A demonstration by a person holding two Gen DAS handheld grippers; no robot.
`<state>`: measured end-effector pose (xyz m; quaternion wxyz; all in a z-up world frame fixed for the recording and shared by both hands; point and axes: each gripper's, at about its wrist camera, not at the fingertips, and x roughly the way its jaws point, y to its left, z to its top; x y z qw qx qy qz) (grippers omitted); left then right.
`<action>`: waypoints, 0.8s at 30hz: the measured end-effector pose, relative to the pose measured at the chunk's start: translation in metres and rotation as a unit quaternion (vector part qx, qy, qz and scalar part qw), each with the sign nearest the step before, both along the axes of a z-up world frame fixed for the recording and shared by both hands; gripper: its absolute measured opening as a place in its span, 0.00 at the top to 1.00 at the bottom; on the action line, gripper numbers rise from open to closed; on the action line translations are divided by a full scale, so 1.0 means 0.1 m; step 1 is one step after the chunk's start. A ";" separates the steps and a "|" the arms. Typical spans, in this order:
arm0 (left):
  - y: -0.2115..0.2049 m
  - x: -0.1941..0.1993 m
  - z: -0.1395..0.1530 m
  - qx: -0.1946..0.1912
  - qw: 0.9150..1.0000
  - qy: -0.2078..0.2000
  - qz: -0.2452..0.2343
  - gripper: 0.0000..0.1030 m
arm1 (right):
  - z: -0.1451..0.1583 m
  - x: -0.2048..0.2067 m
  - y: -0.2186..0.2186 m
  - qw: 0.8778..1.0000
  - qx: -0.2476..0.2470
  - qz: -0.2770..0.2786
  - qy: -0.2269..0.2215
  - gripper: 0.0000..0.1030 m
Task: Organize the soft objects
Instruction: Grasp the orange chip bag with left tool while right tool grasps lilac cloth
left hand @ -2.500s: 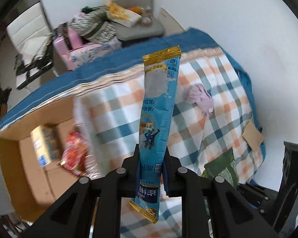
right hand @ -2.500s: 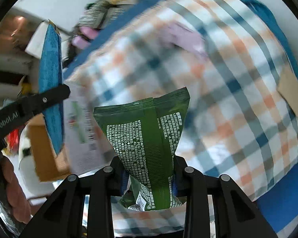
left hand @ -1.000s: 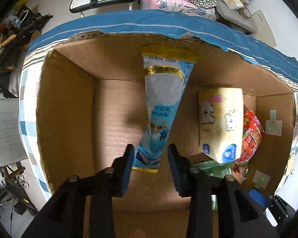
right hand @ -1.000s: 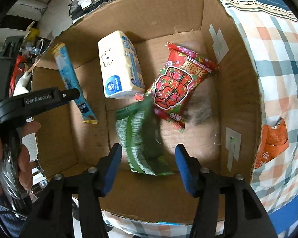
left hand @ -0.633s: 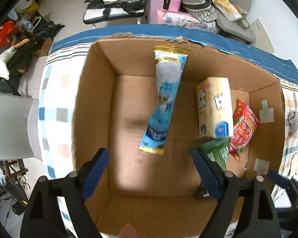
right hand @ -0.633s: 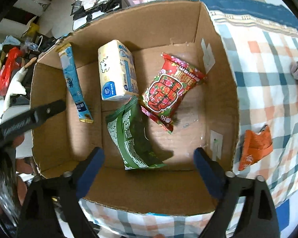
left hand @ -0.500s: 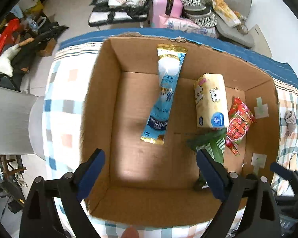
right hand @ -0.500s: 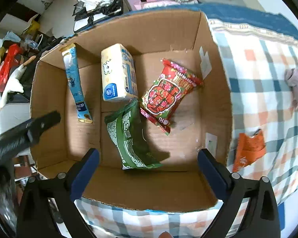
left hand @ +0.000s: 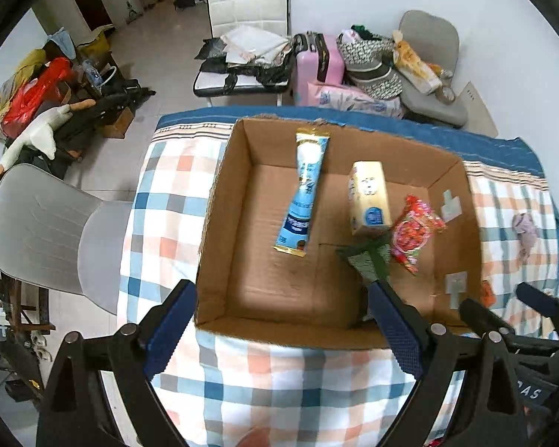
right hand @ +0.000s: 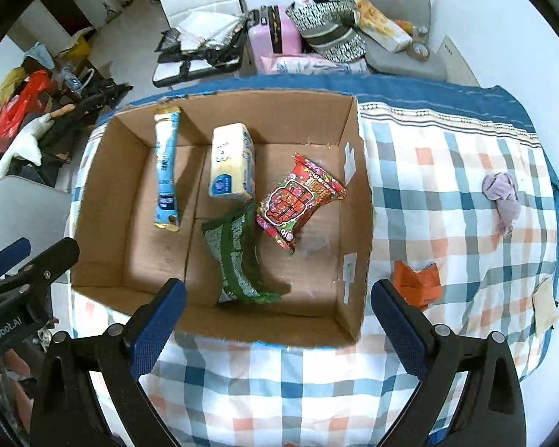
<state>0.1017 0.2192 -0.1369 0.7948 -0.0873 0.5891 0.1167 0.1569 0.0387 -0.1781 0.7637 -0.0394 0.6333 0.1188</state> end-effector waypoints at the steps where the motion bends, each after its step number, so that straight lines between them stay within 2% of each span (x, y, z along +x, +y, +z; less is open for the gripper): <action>1: -0.03 -0.02 0.04 0.002 1.000 -0.004 0.000 0.09 | 0.05 -0.03 -0.02 1.000 0.005 0.002 -0.002 0.02; 6: -0.20 -0.05 0.20 0.000 1.000 -0.016 -0.008 0.09 | 0.17 -0.13 -0.17 0.999 0.041 -0.011 -0.001 0.02; 9: -0.39 0.01 0.26 0.013 0.999 -0.020 -0.023 0.09 | 0.25 -0.15 -0.41 0.997 0.069 -0.038 0.001 0.02; 14: -0.95 0.21 0.24 0.024 0.997 -0.017 -0.073 0.09 | 0.11 -0.07 -1.15 0.989 0.083 -0.120 0.014 0.02; 18: -1.66 0.43 0.11 0.028 0.989 -0.001 -0.145 0.09 | -0.17 -0.02 -1.83 0.979 0.082 -0.179 0.045 0.02; 21: -2.20 0.58 -0.11 0.025 0.982 0.022 -0.188 0.09 | -0.33 -0.01 -2.40 0.972 0.070 -0.217 0.056 0.02; 24: -2.71 0.71 -0.41 -0.009 0.976 0.061 -0.209 0.09 | -0.41 0.01 -2.94 0.966 0.057 -0.246 0.062 0.02</action>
